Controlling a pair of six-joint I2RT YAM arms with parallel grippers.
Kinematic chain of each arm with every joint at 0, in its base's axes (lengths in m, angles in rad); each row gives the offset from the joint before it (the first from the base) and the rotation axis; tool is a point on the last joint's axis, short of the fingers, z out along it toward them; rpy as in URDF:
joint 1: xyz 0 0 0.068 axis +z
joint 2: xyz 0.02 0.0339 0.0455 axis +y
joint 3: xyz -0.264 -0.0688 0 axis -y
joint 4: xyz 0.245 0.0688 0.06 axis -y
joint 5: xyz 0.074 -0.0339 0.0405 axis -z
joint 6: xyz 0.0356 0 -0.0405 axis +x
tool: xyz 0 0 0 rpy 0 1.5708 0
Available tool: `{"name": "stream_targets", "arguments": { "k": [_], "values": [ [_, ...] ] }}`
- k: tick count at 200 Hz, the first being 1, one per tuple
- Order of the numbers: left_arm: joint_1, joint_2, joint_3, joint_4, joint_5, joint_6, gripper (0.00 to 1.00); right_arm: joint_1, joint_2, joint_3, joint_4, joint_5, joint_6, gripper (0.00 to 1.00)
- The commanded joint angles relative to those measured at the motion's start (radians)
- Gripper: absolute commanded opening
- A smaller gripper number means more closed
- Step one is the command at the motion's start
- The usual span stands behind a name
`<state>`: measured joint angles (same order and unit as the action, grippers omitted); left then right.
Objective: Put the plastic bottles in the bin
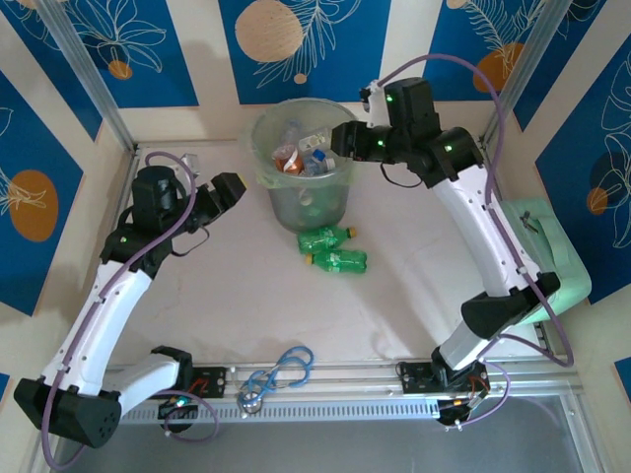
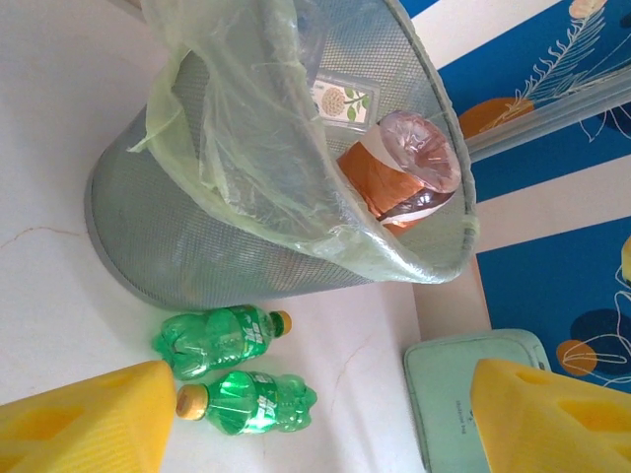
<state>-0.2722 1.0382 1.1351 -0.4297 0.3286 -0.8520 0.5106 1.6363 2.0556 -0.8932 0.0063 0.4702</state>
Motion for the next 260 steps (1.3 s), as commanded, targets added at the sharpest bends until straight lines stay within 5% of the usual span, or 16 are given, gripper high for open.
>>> {"name": "stream_targets", "arguments": {
  "k": [1, 122, 182, 202, 234, 260],
  "values": [
    [0.007, 0.002, -0.01, 0.025, 0.002, -0.014, 0.77, 0.055, 0.087, 0.053, 0.023, -0.066, 0.011, 0.4],
    [0.008, -0.01, 0.003, -0.025, -0.005, 0.001, 0.75, 0.128, 0.508, 0.425, -0.081, -0.026, 0.02, 0.33],
    [0.008, -0.014, -0.009, -0.025, -0.001, 0.002, 0.75, 0.134, 0.519, 0.451, -0.099, -0.032, 0.013, 0.33],
    [0.007, -0.013, -0.006, -0.022, 0.003, 0.002, 0.76, 0.132, 0.487, 0.477, -0.101, -0.022, 0.013, 0.43],
    [0.008, -0.013, 0.003, -0.013, 0.0, 0.004, 0.78, 0.113, 0.423, 0.536, -0.109, -0.012, 0.01, 0.73],
    [0.008, -0.001, 0.015, 0.001, 0.014, 0.013, 0.77, 0.087, 0.351, 0.502, -0.134, -0.003, 0.012, 0.78]
  ]
}}
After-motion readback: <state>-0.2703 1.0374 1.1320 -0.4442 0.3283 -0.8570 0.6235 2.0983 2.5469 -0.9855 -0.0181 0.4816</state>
